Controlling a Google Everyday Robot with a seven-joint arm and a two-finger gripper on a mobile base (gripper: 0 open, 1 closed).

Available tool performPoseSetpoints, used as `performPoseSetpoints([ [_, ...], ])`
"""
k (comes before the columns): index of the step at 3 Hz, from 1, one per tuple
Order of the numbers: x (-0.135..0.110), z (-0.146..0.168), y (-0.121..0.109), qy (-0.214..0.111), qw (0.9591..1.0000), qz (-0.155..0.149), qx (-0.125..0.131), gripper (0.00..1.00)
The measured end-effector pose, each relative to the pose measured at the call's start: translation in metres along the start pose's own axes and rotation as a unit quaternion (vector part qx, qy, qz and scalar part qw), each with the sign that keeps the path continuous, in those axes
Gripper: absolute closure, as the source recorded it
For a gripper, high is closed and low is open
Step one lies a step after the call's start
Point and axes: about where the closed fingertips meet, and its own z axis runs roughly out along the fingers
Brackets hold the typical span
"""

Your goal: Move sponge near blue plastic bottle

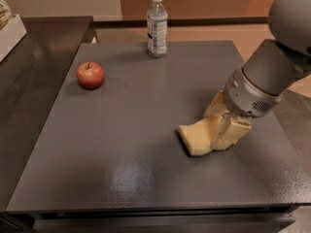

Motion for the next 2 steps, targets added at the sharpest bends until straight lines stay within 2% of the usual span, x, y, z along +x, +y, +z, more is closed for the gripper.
performPoseSetpoints([
  [1, -0.013, -0.020, -0.020, 0.000, 0.9995, 0.010, 0.030, 0.87],
  [2, -0.031, -0.047, -0.057, -0.001, 0.9966, 0.032, 0.076, 1.00],
])
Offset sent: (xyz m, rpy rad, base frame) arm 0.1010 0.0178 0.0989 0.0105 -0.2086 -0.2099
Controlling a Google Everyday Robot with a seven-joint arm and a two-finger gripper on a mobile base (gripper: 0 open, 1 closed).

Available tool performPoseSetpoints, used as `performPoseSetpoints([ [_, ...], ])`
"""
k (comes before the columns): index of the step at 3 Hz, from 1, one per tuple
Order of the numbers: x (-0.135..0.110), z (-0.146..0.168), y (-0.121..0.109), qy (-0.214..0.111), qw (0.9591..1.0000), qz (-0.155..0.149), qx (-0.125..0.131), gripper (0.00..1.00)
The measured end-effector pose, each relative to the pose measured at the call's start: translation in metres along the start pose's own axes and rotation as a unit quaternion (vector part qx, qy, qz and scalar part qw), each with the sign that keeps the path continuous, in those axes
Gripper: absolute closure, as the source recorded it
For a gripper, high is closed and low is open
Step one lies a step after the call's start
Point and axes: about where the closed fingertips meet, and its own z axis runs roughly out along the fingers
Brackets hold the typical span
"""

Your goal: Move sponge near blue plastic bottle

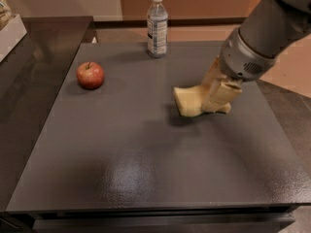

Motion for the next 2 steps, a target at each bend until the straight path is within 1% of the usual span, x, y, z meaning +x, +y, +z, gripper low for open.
performPoseSetpoints([
  [1, -0.014, -0.014, -0.051, 0.003, 0.9988, 0.024, 0.042, 1.00],
  [2, -0.025, -0.018, -0.105, 0.007, 0.9962, 0.038, 0.077, 1.00],
])
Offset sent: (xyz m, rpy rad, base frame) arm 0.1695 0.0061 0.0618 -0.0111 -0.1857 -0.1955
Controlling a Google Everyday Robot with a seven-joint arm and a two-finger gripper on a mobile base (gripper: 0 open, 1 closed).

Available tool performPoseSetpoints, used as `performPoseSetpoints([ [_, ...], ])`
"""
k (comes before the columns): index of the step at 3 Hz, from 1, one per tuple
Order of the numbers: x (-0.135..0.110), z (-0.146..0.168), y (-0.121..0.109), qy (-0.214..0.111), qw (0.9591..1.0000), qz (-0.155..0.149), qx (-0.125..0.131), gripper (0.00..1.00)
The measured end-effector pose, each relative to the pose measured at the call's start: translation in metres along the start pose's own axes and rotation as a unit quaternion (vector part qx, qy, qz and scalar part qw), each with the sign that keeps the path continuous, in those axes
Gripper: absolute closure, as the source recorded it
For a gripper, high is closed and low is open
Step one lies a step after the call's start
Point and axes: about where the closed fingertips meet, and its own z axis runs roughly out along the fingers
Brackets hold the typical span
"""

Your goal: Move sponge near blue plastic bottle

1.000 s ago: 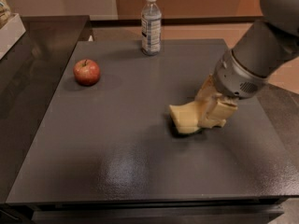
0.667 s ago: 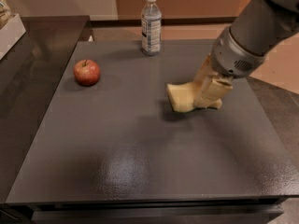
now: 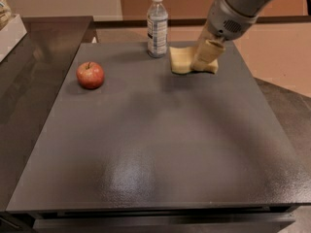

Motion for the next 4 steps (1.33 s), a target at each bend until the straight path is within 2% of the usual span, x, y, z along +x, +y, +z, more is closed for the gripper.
performPoseSetpoints([
  [2, -0.013, 0.046, -0.071, 0.001, 0.9995, 0.010, 0.031, 1.00],
  [3, -0.012, 0.073, -0.090, 0.009, 0.9993, 0.008, 0.035, 0.83],
  [4, -0.010, 0.095, -0.101, 0.018, 0.9993, 0.005, 0.033, 0.59],
])
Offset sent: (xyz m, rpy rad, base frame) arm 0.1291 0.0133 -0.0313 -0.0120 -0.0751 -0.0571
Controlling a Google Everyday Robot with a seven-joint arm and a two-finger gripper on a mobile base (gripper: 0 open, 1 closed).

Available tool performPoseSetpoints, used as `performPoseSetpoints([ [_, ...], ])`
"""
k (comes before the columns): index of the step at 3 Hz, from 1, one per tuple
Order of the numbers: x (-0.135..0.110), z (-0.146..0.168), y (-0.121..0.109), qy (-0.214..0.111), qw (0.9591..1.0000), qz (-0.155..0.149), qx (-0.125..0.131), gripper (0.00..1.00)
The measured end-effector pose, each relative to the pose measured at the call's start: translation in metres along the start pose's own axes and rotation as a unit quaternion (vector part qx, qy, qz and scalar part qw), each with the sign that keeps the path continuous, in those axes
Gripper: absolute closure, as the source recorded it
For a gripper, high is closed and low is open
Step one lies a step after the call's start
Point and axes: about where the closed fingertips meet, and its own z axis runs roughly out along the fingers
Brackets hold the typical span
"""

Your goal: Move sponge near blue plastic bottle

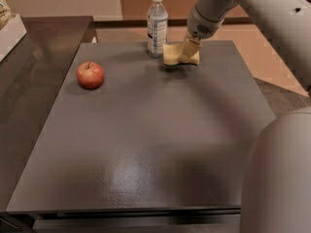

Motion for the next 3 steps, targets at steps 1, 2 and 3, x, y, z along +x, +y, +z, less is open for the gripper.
performPoseSetpoints([
  [1, 0.0038, 0.0159, -0.0023, 0.005, 1.0000, 0.000, -0.006, 0.36],
  [2, 0.0033, 0.0185, -0.0012, 0.005, 1.0000, 0.000, -0.008, 0.13],
  [3, 0.0030, 0.0216, -0.0004, 0.005, 0.9999, -0.001, -0.010, 0.00],
])
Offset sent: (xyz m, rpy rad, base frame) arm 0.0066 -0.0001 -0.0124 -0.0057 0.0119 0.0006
